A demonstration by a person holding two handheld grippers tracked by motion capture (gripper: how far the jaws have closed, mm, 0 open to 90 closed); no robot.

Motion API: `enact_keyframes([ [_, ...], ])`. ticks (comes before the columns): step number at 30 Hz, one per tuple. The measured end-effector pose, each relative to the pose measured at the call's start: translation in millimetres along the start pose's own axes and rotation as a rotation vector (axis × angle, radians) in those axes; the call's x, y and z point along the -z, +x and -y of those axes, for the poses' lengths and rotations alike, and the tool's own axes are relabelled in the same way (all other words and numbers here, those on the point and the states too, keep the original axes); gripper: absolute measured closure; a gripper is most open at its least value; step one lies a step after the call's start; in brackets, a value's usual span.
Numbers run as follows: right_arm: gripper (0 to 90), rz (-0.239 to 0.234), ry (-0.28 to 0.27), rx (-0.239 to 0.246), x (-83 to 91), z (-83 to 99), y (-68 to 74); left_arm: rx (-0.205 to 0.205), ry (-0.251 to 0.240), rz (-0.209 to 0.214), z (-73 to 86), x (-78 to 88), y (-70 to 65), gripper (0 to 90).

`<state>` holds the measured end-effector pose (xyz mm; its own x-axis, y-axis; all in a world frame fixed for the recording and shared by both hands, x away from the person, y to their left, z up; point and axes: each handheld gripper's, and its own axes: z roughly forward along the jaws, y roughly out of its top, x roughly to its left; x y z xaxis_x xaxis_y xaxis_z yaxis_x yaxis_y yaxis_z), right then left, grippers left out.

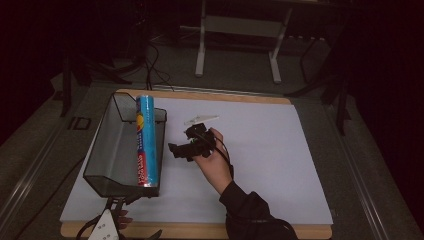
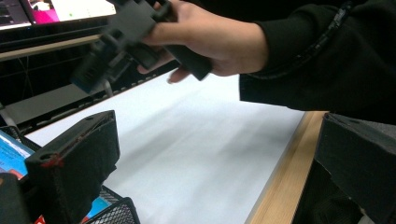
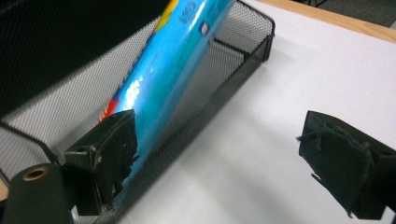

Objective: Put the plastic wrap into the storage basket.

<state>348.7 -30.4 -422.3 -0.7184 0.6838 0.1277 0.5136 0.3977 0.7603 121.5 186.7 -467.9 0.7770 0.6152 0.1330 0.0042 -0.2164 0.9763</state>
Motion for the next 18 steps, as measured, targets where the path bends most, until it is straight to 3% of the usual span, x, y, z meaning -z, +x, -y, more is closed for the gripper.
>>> enact_keyframes([
  [4,11.4,-0.011,-0.034,-0.023,7.3,13.2,-4.3,-0.001,0.001,0.000,-0.1,-0.5,-0.1,0.8],
  [7,11.4,-0.007,-0.022,0.002,10.9,21.4,-6.3,-0.001,0.002,-0.001,0.0,-0.6,-0.3,0.8],
  [18,11.4,-0.025,-0.017,0.013,28.4,53.5,-14.9,-0.001,0.004,0.000,0.0,-1.5,-0.7,0.8],
])
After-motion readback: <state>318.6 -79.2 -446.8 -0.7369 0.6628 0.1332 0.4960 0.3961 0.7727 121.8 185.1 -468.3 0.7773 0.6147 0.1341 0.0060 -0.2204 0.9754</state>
